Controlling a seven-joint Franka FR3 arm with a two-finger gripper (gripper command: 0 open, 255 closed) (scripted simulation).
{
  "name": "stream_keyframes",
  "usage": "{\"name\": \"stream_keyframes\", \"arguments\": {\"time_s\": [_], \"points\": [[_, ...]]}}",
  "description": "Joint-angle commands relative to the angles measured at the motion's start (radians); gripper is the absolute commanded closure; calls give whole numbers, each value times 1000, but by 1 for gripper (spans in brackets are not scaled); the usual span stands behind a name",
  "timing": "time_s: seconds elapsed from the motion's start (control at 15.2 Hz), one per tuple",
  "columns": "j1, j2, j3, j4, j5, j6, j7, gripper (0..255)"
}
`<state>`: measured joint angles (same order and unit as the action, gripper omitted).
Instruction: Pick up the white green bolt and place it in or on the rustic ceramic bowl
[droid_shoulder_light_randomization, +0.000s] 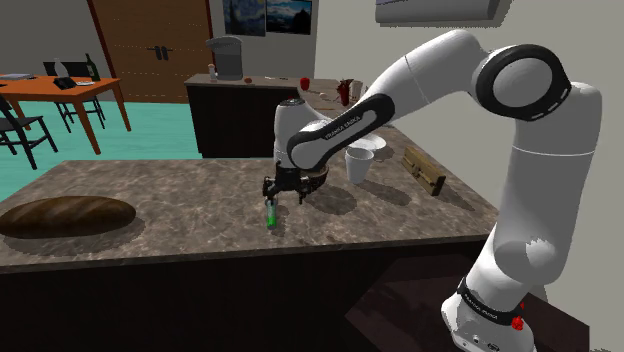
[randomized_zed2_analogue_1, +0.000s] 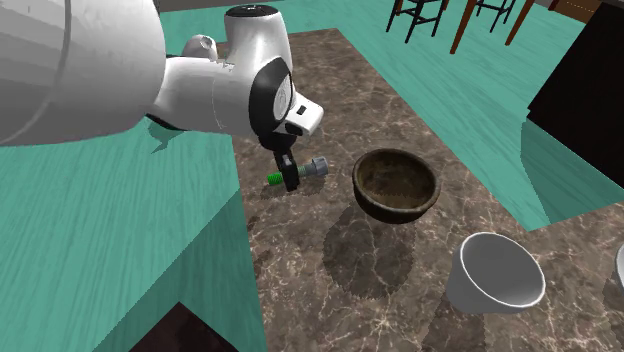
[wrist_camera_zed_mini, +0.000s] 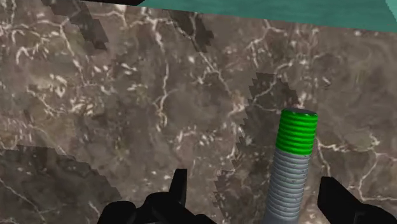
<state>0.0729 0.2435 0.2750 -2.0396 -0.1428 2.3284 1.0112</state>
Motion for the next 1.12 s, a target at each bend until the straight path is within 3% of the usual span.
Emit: {"name": "stream_keyframes", "arguments": {"time_s": [0.0,0.2,0.66,1.06], "points": [[21,93,-9,84,-31,12,54,0],[47,187,-25,181,-54,13,101,0],[58,258,-42,179,-80,84,117,0],[58,258,-42,179,-80,84,117,0]]}}
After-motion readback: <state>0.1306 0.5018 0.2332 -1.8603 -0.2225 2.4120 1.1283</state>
